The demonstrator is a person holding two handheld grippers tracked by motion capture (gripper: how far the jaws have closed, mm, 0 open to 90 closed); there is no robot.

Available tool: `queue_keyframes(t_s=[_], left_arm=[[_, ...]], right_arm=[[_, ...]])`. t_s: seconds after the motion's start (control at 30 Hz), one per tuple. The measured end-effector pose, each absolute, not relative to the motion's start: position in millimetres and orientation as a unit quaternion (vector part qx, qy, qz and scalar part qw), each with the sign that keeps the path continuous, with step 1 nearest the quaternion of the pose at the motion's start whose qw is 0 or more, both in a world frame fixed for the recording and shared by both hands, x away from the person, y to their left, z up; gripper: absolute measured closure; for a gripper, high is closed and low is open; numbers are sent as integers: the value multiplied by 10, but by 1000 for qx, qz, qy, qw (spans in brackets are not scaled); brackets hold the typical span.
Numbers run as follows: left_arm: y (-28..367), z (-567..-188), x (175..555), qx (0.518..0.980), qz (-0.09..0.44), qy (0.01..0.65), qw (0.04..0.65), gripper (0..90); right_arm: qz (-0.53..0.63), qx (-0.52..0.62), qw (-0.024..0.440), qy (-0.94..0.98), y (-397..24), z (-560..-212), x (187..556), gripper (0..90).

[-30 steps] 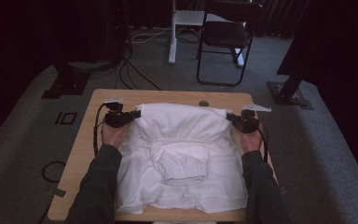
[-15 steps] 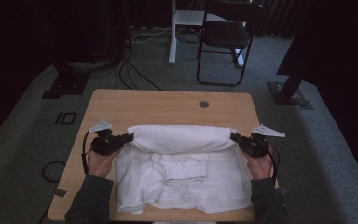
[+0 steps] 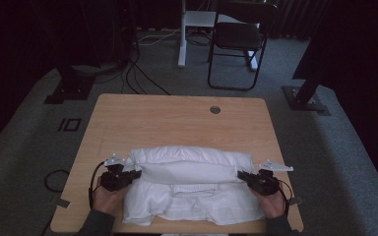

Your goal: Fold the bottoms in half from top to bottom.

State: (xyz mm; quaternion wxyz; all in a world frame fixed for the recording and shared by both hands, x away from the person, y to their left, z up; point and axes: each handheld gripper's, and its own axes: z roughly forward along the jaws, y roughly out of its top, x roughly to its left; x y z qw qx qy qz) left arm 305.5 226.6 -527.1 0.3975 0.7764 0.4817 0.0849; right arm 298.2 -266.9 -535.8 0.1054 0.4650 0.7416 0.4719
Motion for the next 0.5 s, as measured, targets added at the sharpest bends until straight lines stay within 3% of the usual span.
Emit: queue_keyframes(t_s=[0.2, 0.5], left_arm=[[2050, -5442, 3042, 801, 111, 473, 350, 863], [1859, -5390, 3451, 805, 139, 477, 325, 861]], right_arm=[[412, 473, 98, 773, -2543, -5603, 2965, 875], [393, 494, 118, 766, -2548, -5630, 3249, 875]])
